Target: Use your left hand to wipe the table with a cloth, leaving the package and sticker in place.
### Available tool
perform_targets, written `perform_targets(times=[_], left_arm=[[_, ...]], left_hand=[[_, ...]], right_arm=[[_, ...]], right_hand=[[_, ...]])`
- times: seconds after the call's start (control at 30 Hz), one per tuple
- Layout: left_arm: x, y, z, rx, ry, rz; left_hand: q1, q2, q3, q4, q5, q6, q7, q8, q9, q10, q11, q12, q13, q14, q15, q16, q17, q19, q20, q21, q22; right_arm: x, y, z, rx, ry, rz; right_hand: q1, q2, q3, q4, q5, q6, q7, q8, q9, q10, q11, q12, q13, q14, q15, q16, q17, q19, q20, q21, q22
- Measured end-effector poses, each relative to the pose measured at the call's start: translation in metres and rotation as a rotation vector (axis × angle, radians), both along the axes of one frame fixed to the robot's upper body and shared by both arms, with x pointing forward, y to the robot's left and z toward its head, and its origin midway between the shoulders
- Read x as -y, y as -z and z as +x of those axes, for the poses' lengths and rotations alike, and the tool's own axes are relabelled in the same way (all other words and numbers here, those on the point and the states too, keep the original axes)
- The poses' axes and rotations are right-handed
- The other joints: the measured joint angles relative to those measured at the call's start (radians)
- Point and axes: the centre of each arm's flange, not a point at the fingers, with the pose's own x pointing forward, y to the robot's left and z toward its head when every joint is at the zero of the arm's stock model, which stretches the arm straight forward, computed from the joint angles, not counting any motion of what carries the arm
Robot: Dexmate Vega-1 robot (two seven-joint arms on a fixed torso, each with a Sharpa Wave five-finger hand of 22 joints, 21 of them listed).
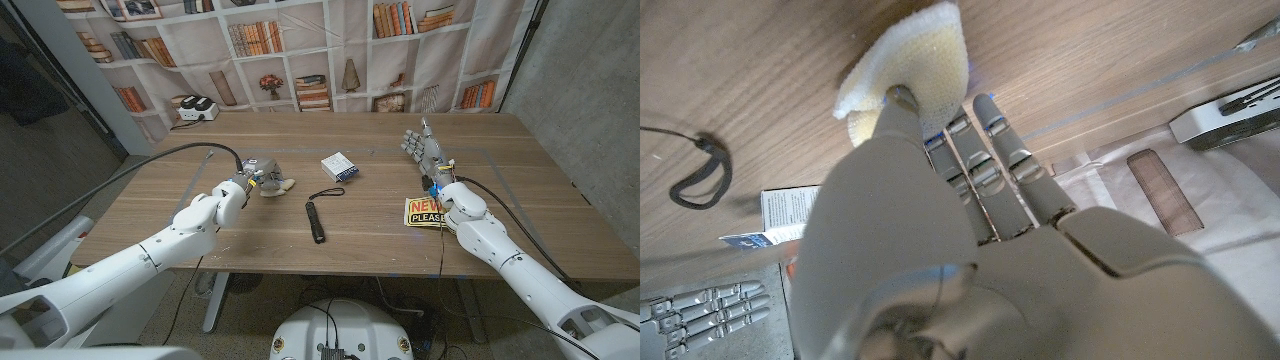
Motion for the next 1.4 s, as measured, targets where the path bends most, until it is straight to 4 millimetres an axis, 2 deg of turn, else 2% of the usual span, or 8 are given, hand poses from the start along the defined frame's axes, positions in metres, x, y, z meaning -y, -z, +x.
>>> perform_targets(times=[0.17,0.53,0.77,1.0,1.33,1.4], left_arm=[[0.001,-0.007,0.01,0.009,-0.002,-0.004],[0.02,-0.031,0.042,0.019,0.054,0.037],[0.03,-0.039,0.052,0.02,0.079,0.055],[0.036,-0.038,0.048,0.02,0.098,0.069],[0.03,-0.024,0.023,0.017,0.083,0.062],[0.026,-0.02,0.017,0.015,0.069,0.057]], left_hand=[[0.0,0.0,0.0,0.0,0.0,0.0,0.0,0.0,0.0,0.0,0.0,-0.001,0.004,0.0,0.0,0.0,0.0,0.0,0.0,0.0,0.0],[0.0,0.0,0.0,0.0,0.0,0.0,0.0,0.003,0.0,0.0,0.0,-0.004,0.006,0.0,0.0,0.0,0.0,-0.004,0.004,0.0,0.0],[0.0,0.0,0.0,0.0,-0.001,0.0,0.0,0.003,0.0,0.0,0.0,-0.004,0.005,0.0,0.0,0.0,-0.001,-0.007,0.0,0.004,0.0],[-0.001,-0.001,0.004,-0.004,-0.001,0.0,0.0,0.003,0.001,0.0,0.0,-0.007,0.005,0.0,0.0,-0.003,-0.001,-0.007,0.0,0.004,0.0],[-0.006,-0.006,0.004,-0.004,0.0,0.0,0.0,0.002,0.001,0.0,0.0,-0.004,0.004,0.0,0.0,-0.003,0.0,-0.011,0.004,0.004,0.0],[-0.006,-0.006,0.022,0.014,0.0,0.0,0.0,0.001,0.001,0.0,0.0,-0.004,0.003,0.0,0.0,-0.003,0.0,-0.011,0.004,0.004,0.0]], right_arm=[[0.002,0.001,0.0,-0.002,0.003,0.002],[0.009,0.005,-0.004,-0.006,0.025,0.019],[0.011,0.005,-0.005,-0.002,0.032,0.027],[0.011,0.006,-0.006,0.0,0.032,0.029],[0.006,0.003,-0.005,0.006,0.015,0.019],[0.006,0.002,-0.005,0.007,0.012,0.016]], right_hand=[[0.0,0.0,0.0,0.0,0.0,0.0,0.0,0.0,0.0,0.0,0.0,0.0,0.0,0.0,0.0,0.0,0.0,0.0,0.0,0.0,0.0],[0.004,0.004,-0.004,-0.004,0.0,0.0,0.0,0.0,0.0,0.0,0.0,0.0,0.0,0.0,0.0,0.0,0.0,0.0,0.0,0.0,0.0],[0.004,0.004,-0.004,-0.004,0.0,0.0,0.0,0.0,0.0,0.0,0.0,0.0,0.0,0.0,0.0,0.0,0.0,0.0,0.0,0.0,0.0],[0.004,0.004,-0.004,-0.004,0.0,0.0,0.0,0.0,0.0,0.0,0.0,0.0,0.0,0.0,0.0,0.0,0.0,0.0,0.0,0.0,0.0],[0.004,0.004,-0.004,-0.004,0.0,0.0,0.0,0.0,0.0,0.0,0.0,0.0,0.0,0.0,0.0,0.0,0.0,0.0,0.0,0.0,0.0],[0.004,0.004,-0.004,-0.004,0.0,0.0,0.0,0.0,0.0,0.0,0.0,0.0,0.0,0.0,0.0,0.0,0.0,0.0,0.0,0.0,0.0]])
